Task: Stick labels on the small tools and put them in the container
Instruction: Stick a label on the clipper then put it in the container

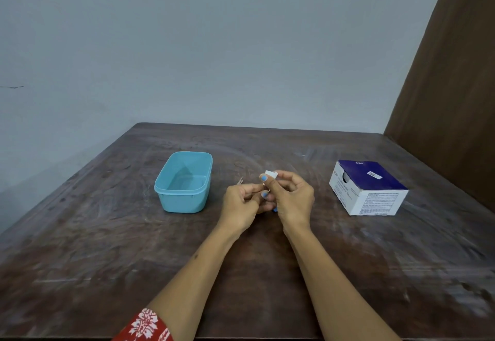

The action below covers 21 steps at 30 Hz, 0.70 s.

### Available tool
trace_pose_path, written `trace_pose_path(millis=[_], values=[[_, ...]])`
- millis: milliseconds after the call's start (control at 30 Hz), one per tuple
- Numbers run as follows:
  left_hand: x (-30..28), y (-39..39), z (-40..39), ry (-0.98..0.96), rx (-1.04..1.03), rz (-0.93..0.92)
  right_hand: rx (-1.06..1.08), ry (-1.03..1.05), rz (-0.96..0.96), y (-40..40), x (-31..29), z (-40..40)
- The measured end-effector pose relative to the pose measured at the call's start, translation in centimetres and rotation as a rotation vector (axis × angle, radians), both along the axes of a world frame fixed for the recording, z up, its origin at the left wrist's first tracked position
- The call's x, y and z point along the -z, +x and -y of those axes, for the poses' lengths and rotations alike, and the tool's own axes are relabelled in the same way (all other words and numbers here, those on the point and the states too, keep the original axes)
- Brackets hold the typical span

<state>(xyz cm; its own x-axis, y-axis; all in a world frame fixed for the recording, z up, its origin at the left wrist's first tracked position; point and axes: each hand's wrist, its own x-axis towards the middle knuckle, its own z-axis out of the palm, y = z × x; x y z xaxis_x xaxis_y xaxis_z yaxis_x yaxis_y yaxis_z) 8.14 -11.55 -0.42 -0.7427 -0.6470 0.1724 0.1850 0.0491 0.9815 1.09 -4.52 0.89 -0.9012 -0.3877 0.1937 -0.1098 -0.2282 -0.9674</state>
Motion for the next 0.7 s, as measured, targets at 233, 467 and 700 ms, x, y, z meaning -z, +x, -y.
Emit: trace_pose_path(millis=[233, 467, 700], values=[[-0.01, -0.13, 0.06, 0.001, -0.038, 0.009, 0.019, 0.022, -0.168, -0.19, 0.44, 0.37], [0.00, -0.13, 0.26, -0.020, -0.078, 0.021, -0.006, 0.013, -0.270, 0.15, 0.52, 0.42], [0.12, -0.19, 0.31, 0.022, -0.032, 0.021, -0.037, -0.015, -0.135, -0.02, 0.47, 0.33]])
